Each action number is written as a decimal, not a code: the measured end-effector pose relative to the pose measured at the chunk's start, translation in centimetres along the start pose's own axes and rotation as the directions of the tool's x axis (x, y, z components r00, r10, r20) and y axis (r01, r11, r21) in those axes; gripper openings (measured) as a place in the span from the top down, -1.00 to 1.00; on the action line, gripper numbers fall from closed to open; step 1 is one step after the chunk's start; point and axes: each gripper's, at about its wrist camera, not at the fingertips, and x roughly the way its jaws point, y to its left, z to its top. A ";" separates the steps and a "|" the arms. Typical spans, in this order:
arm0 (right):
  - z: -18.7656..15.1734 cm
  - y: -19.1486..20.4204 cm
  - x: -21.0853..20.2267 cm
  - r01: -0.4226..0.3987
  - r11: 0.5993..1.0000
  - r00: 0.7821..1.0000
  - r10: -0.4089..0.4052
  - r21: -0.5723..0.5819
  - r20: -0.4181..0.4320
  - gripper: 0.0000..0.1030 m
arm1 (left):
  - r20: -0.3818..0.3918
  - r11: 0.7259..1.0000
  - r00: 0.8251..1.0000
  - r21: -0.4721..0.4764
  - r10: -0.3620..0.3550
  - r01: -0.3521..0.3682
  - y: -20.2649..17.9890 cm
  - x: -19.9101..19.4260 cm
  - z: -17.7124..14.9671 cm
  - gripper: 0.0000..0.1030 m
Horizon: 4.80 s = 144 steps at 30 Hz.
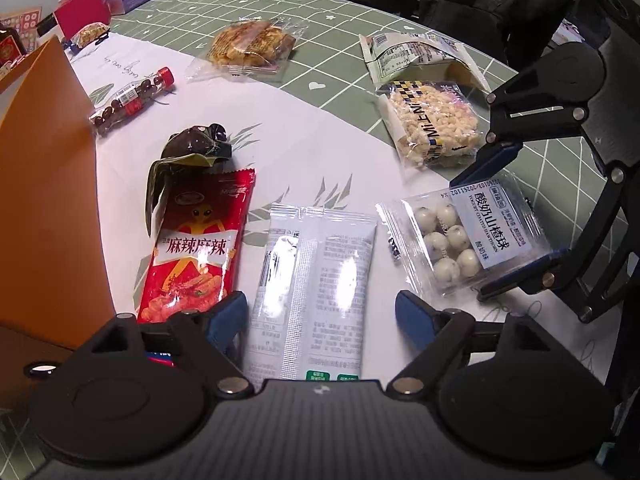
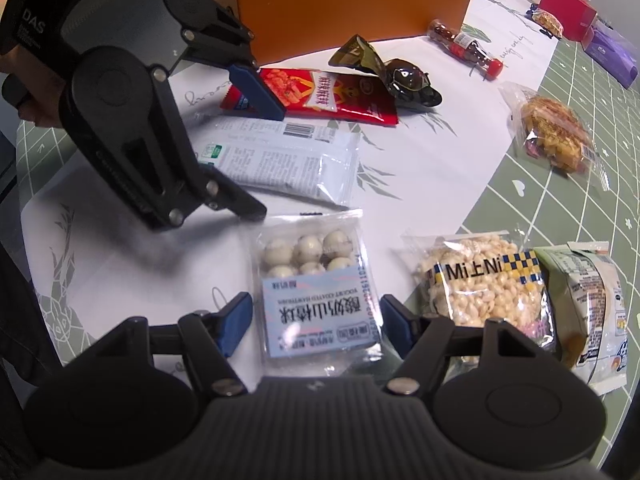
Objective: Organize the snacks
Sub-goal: 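Grasp the long white packet with the left gripper while the right gripper grasps the yogurt-ball pack, then carry the white packet and yogurt-ball pack over the orange box with both tools, then open the left gripper over the box while the right gripper releases the yogurt-ball pack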
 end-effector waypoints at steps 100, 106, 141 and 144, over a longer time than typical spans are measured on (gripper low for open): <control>31.1 -2.1 -3.5 0.184 0.968 0.975 -0.158 -0.171 0.158 -0.12 | -0.014 0.906 0.912 -0.110 0.410 -0.409 18.5 -13.7 4.6 -0.04; 33.2 -3.2 -0.2 0.180 0.971 0.978 -0.160 -0.158 0.131 -0.13 | -0.043 0.908 0.917 -0.127 0.398 -0.400 20.3 -11.6 4.4 -0.04; 35.5 -4.7 8.8 0.183 0.976 0.983 -0.179 -0.118 0.049 -0.18 | -0.187 0.895 0.901 -0.151 0.391 -0.420 23.8 -5.6 3.3 -0.14; 35.5 -4.7 8.1 0.175 0.978 0.983 -0.168 -0.113 0.067 -0.20 | -0.184 0.897 0.903 -0.148 0.389 -0.416 23.6 -5.9 3.3 -0.27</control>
